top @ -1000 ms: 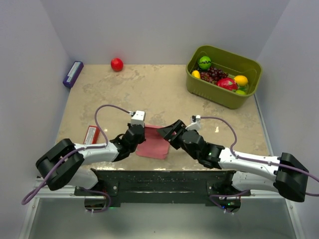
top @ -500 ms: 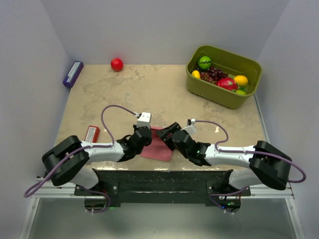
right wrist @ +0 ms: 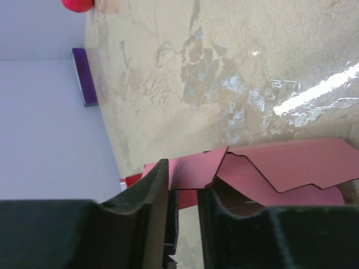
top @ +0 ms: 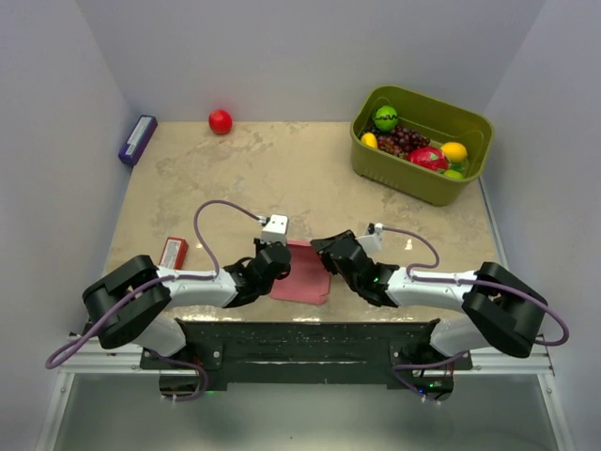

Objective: Fold the paper box

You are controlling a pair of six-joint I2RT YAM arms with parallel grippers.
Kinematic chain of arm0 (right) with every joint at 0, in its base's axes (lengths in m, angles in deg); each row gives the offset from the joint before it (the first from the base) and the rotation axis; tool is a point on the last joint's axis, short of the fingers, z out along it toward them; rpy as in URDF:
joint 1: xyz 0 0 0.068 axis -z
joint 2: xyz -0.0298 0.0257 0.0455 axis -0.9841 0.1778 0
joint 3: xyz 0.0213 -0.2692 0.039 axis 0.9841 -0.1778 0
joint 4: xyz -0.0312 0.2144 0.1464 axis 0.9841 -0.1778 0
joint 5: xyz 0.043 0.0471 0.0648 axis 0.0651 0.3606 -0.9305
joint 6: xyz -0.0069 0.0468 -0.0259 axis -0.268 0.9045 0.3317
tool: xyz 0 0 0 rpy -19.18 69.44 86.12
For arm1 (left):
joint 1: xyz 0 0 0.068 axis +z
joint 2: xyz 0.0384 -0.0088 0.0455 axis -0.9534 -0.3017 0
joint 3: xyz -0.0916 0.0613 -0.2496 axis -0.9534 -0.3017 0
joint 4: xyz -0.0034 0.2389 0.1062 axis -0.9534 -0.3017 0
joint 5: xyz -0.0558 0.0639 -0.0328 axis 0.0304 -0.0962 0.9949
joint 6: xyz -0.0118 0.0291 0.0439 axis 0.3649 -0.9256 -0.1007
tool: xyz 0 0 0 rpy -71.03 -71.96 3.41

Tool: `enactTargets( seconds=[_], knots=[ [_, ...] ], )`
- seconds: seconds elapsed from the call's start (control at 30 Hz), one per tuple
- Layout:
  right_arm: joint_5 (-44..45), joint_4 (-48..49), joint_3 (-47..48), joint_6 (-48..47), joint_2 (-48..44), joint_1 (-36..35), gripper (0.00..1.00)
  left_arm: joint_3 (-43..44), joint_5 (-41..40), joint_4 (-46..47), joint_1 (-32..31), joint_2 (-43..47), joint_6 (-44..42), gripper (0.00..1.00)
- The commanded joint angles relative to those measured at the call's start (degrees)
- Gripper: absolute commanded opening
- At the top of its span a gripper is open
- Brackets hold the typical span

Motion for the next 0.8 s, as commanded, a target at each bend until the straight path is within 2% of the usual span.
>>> enactTargets(
  seconds=[0.0,0.13,0.17,0.2,0.27,0.3,0.4,0.5,0.63,0.77],
  knots=[
    [3.67,0.63,-0.46,1.38,0.95,0.25,0.24,2.38,-2.05,0.16,-0.72,-1.07,1.63,0.04],
    [3.75,1.60,-1.78,1.99,2.36,0.16,0.15,3.35,-0.82,-0.72,-1.07,-1.68,1.72,0.09],
    [3.93,2.12,-2.13,1.99,3.06,0.16,0.09,3.44,-0.47,-0.72,-1.16,-1.68,1.63,0.11],
    [3.93,3.35,-2.48,2.34,3.41,0.16,0.07,3.62,-0.12,-0.72,-1.34,-1.60,1.54,0.19],
    [4.28,4.50,-3.63,2.43,3.77,0.16,0.01,3.53,1.46,0.16,-1.78,-1.42,0.84,0.29],
    [4.37,4.94,-3.80,2.78,4.12,0.16,0.00,3.01,2.08,0.77,-2.04,-0.72,0.32,0.40],
    [4.63,6.25,-4.77,2.87,4.21,0.16,0.00,1.17,6.55,3.58,-2.13,2.08,-2.14,0.59],
    [4.98,7.40,-5.82,2.78,3.94,0.16,0.00,-1.64,13.32,5.95,-2.13,6.38,-5.21,0.70],
    [5.77,8.36,-7.14,2.43,3.94,0.16,0.00,-5.16,23.94,6.49,-2.04,12.19,-7.42,0.76],
    [6.04,12.48,-9.25,1.29,4.29,0.16,0.00,-8.85,30.37,4.82,-0.21,19.13,-8.04,0.79]
  ],
)
